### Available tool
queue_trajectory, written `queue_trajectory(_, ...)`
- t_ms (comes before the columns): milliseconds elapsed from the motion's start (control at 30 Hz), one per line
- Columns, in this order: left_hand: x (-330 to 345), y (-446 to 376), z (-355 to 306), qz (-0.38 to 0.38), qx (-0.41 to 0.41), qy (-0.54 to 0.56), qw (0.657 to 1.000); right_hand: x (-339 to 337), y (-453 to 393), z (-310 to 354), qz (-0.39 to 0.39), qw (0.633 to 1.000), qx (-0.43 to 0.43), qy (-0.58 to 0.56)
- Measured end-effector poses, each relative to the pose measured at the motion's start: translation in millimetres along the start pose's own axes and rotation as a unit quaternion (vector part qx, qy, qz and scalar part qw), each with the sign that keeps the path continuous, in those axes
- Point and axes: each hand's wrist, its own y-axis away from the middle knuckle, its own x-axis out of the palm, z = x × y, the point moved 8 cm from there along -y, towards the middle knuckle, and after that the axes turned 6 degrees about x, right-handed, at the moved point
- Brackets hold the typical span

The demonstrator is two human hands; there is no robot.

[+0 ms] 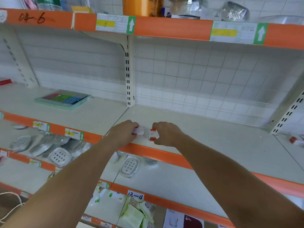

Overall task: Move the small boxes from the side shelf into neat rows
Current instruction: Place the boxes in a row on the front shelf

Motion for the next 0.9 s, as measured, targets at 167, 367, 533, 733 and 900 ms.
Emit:
queue_trajectory(167, -1, -34, 33, 0.018, 0.029, -0.003, 0.999, 3, -40, 1, 0.006, 0.999, 0.04, 0.004)
queue_trajectory(367, 1, -72, 62, 0.036, 0.077, -0.019, 0.996, 9, -74, 3, -0.006, 0.996, 0.093, -0.002)
queue_trajectory(533, 7, -96, 75, 0.041, 0.102, -0.005, 0.994, 15, -93, 4, -0.013, 0.993, 0.118, -0.013)
queue_trajectory(733, 20, -125, 83, 0.048, 0.103, 0.011, 0.993, 24, -112, -9, -0.018, 0.988, 0.154, -0.014)
queue_trajectory(900, 31, -151, 85, 0.05, 0.105, 0.018, 0.993, 32, -133, -24, -0.031, 0.986, 0.164, -0.01)
